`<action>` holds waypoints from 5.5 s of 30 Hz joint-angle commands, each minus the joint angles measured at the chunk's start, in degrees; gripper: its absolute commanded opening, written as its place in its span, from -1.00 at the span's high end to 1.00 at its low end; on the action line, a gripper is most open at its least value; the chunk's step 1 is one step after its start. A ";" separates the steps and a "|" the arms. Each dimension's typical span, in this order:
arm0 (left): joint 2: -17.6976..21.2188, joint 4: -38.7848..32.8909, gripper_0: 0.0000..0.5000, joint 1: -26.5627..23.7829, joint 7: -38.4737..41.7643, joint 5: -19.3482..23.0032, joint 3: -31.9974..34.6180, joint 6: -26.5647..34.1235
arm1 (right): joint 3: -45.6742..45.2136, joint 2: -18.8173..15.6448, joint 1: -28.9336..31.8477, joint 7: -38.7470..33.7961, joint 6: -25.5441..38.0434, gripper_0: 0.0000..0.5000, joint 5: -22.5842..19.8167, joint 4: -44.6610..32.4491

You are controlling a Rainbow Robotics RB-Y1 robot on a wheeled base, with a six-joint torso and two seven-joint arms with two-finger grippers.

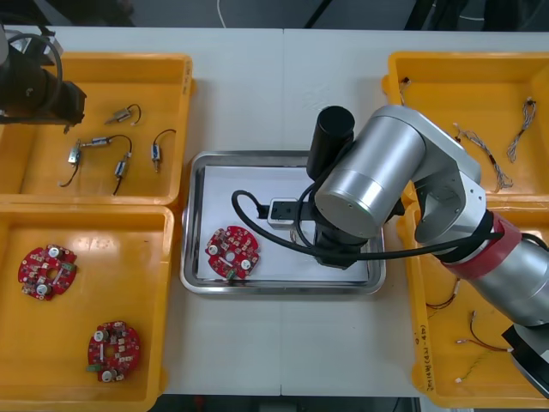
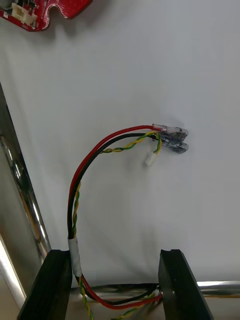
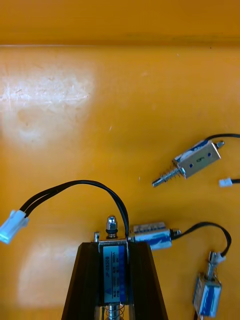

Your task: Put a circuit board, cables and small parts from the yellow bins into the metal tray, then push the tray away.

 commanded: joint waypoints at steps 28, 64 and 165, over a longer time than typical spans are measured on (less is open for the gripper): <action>1.39 -31.74 1.00 7.39 6.16 -3.31 5.18 22.36 | -2.26 4.57 -2.83 -1.71 1.90 1.00 2.45 -2.10; -8.19 -51.61 1.00 9.76 26.81 -3.31 -0.53 31.64 | -17.11 3.69 -4.68 -3.20 5.82 -1.00 4.56 -8.69; -18.12 -36.14 -1.00 7.56 38.33 -13.24 -28.48 11.99 | -60.44 -16.43 -29.81 -29.30 -27.28 -1.00 20.91 74.90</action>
